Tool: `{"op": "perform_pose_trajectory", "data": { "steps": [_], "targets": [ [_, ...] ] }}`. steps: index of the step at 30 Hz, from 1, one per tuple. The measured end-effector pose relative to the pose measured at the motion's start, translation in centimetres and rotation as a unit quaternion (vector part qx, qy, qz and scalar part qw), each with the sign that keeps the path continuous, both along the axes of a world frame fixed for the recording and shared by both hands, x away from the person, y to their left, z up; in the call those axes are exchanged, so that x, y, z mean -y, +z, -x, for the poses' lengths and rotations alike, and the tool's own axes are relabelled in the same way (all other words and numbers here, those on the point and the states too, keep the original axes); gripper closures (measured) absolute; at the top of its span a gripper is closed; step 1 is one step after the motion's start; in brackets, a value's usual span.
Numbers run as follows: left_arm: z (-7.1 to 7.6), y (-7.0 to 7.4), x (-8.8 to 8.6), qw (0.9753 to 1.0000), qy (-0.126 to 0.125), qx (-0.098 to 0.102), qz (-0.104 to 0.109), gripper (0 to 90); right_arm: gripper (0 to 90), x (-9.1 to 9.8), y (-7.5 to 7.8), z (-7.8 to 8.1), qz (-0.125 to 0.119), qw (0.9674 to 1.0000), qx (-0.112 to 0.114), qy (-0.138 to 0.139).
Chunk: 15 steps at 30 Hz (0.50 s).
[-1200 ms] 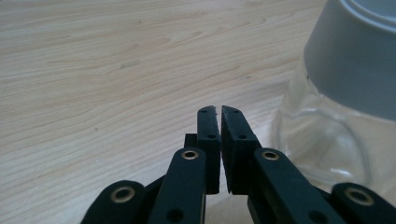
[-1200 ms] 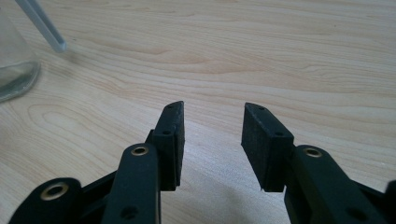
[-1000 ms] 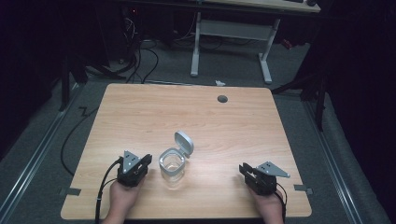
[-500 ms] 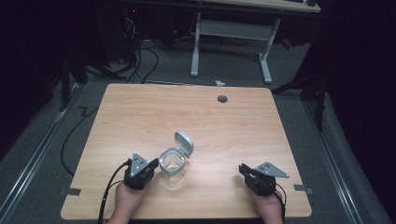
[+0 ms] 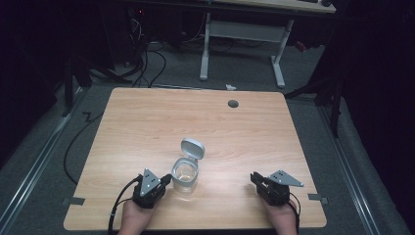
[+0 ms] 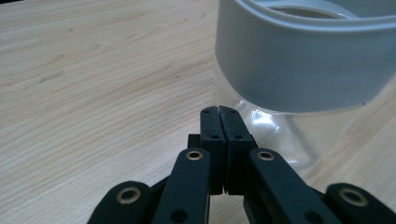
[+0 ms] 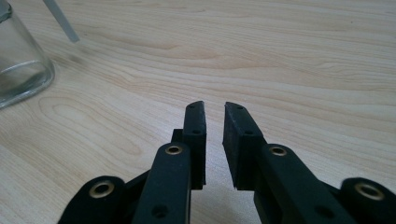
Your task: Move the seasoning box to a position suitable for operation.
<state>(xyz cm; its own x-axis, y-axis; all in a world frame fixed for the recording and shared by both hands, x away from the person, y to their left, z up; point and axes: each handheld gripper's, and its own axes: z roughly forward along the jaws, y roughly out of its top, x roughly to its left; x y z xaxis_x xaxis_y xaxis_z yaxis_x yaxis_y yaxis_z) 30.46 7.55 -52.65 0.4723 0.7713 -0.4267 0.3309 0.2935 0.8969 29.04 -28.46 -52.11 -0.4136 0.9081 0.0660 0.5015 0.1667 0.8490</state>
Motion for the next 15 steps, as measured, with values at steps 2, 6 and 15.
{"op": "perform_pose_trajectory", "data": {
  "steps": [2,6,15],
  "targets": [
    [0.2,0.0,0.3,1.0000,-0.005,0.002,-0.003,88.8,79.3,0.0,0.0,0.0,0.000,1.0000,-0.001,0.000],
    [0.6,0.0,1.0,0.9998,-0.017,0.003,-0.005,88.4,79.3,0.0,-0.1,0.0,0.001,1.0000,-0.002,0.000],
    [1.1,0.0,2.0,0.9995,-0.032,0.005,-0.005,87.8,78.8,-0.1,-0.2,-0.1,0.003,1.0000,-0.005,0.001]
  ]
}}
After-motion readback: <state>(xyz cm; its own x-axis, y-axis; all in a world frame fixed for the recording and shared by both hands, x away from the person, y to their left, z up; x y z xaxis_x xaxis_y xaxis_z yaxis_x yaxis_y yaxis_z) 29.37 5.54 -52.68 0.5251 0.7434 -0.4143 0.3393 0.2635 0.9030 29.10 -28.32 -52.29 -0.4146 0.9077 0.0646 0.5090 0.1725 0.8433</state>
